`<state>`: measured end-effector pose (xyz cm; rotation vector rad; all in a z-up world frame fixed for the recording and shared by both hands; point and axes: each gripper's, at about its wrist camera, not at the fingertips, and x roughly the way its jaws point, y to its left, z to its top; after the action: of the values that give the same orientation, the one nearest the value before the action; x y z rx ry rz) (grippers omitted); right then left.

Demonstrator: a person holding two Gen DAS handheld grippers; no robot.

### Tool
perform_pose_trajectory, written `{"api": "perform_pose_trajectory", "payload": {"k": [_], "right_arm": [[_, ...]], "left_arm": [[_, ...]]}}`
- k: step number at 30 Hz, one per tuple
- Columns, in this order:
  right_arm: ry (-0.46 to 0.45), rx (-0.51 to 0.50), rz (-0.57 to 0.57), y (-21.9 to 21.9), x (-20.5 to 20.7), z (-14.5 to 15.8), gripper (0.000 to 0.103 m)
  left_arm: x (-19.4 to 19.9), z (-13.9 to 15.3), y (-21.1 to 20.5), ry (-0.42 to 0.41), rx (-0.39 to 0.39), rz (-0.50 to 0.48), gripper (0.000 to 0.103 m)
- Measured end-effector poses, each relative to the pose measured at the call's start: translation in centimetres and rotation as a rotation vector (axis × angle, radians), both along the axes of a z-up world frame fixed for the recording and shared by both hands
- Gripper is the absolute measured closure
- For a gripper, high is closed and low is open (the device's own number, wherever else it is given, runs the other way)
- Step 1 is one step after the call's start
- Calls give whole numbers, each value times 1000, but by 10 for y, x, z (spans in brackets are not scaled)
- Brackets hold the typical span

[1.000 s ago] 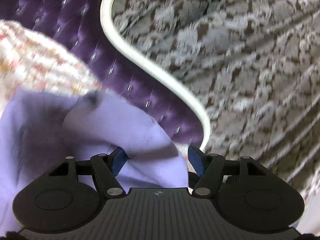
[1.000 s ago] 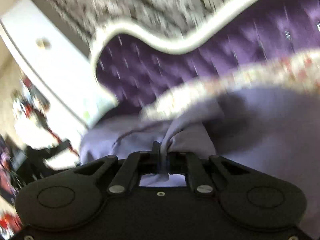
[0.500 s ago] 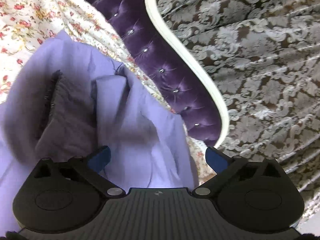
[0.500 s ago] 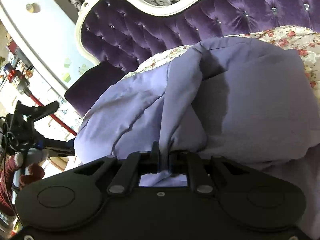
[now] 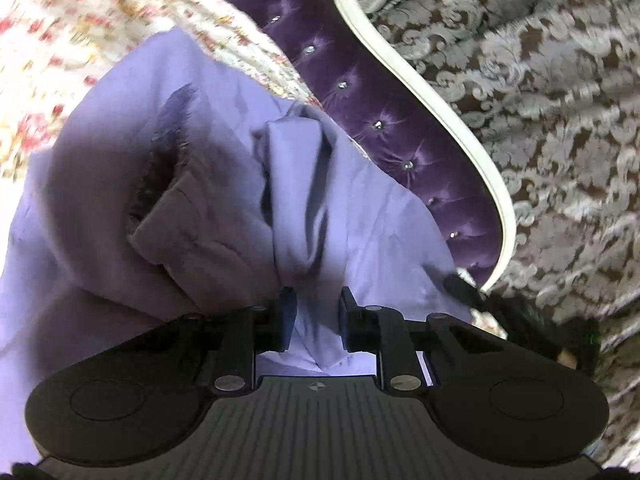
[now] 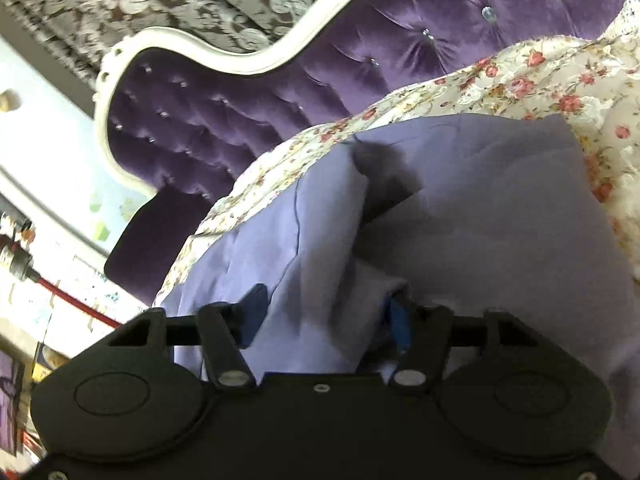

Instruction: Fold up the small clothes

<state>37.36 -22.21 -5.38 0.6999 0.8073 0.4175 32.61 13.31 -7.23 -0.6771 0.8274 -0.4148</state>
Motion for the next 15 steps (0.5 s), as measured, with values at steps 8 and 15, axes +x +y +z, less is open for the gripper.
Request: {"api": "perform_pose_trajectory", "payload": {"k": [8, 15], "right_arm": [[-204, -226, 53, 11, -18, 17, 84], [-83, -330, 4, -12, -44, -9, 52]], "left_arm": [[-8, 1, -8, -61, 86, -9, 80], [-33, 31, -12, -181, 257, 1, 43]]}}
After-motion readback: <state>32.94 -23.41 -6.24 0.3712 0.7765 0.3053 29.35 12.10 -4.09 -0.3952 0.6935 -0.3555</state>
